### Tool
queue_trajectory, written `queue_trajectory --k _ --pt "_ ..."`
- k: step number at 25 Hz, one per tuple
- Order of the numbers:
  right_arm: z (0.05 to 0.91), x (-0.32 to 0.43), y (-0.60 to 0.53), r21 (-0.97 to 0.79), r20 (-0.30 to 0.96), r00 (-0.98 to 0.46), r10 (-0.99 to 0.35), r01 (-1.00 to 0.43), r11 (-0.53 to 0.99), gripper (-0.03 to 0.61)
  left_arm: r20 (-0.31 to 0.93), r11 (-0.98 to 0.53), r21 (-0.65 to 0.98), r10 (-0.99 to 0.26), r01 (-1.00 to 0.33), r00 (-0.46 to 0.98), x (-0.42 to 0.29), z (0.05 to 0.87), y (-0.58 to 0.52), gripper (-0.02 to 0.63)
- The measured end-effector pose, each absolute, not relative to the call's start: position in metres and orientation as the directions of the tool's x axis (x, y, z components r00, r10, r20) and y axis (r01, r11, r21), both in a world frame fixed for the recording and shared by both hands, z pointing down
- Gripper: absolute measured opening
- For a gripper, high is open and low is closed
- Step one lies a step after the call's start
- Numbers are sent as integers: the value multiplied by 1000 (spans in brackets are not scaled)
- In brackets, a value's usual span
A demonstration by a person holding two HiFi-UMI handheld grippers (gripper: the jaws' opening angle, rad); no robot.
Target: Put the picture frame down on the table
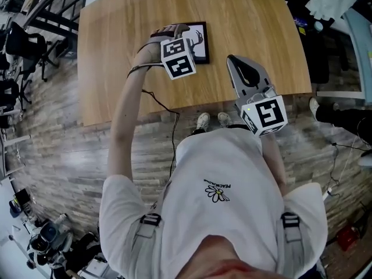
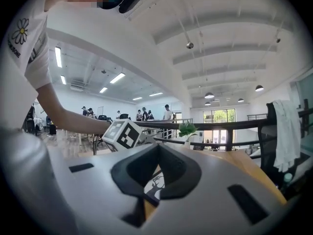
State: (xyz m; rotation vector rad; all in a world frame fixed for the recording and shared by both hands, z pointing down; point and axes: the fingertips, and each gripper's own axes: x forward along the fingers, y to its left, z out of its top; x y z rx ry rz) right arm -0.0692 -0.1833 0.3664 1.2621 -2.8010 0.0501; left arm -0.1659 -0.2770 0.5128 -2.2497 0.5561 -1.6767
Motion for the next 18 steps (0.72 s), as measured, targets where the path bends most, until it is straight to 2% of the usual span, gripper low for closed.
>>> queue_trajectory --k 3,4,5,6,10,13,16,18 --pt "362 -71 -185 15 63 -662 -747 -748 664 9 790 -841 -512 -541 -173 289 -165 483 -273 356" --pt "361 -71 -185 17 57 -660 -749 -749 662 10 749 -808 -553 -588 -202 306 -165 469 -275 301" --pt "359 -71 -186 15 52 -659 -750 -750 661 9 696 -766 -598 -643 -236 321 -165 454 -277 154" --pt "358 -73 -187 12 47 -660 -750 -750 661 9 647 -726 -634 -687 -268 332 -166 440 -279 62" --pt "353 -79 -185 27 38 -669 -742 -742 670 9 530 -659 -651 -750 -377 395 -166 403 -263 54" --pt "350 -77 -185 43 30 -661 -750 -749 661 9 439 -616 -595 -788 -517 432 -166 378 -250 28" --pt "349 -74 -186 33 14 -649 -761 -760 649 10 316 -587 -442 -810 -678 495 -166 354 -237 15" --pt "348 -72 -186 32 0 -638 -770 -770 638 10 197 -595 -310 -803 -742 562 -158 343 -221 14"
